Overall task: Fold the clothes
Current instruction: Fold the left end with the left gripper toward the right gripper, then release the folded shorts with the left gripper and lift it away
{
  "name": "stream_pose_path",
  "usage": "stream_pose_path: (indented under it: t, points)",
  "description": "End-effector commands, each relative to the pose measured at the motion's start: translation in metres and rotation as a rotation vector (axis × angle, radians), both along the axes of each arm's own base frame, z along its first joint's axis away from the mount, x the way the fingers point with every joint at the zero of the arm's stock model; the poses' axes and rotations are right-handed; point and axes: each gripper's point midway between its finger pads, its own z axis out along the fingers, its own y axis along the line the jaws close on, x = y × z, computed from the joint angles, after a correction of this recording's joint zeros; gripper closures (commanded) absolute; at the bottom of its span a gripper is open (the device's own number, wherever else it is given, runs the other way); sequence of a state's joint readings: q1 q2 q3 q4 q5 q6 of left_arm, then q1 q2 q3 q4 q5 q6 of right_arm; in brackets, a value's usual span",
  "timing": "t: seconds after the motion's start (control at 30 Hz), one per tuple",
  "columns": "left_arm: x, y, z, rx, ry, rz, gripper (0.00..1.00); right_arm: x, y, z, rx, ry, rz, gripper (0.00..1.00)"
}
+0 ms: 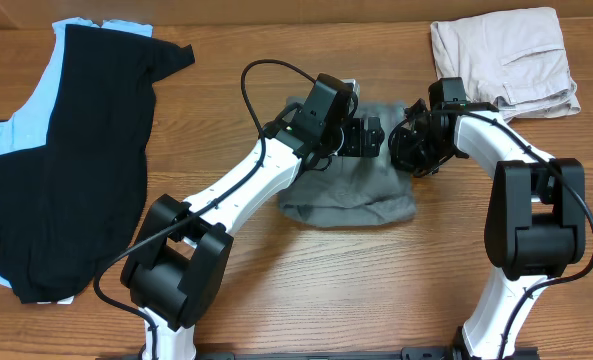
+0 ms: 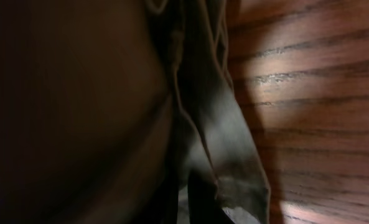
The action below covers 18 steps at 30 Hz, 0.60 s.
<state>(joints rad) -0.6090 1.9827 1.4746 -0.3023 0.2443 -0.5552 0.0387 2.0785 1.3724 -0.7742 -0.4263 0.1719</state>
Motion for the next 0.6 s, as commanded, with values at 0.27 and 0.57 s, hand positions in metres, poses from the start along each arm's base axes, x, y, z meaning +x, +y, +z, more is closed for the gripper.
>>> stream_pose_path:
  t: [0.27, 0.57]
  points:
    - [0.029, 0.073, 0.07, 0.061, -0.033, 0.056, 0.0, 0.014, -0.05, 0.031, 0.093, 0.017, -0.145, 0.62]
    - [0.016, 0.147, 0.091, 0.243, -0.012, 0.0, 0.0, 0.017, -0.069, 0.077, 0.183, -0.097, -0.056, 0.0]
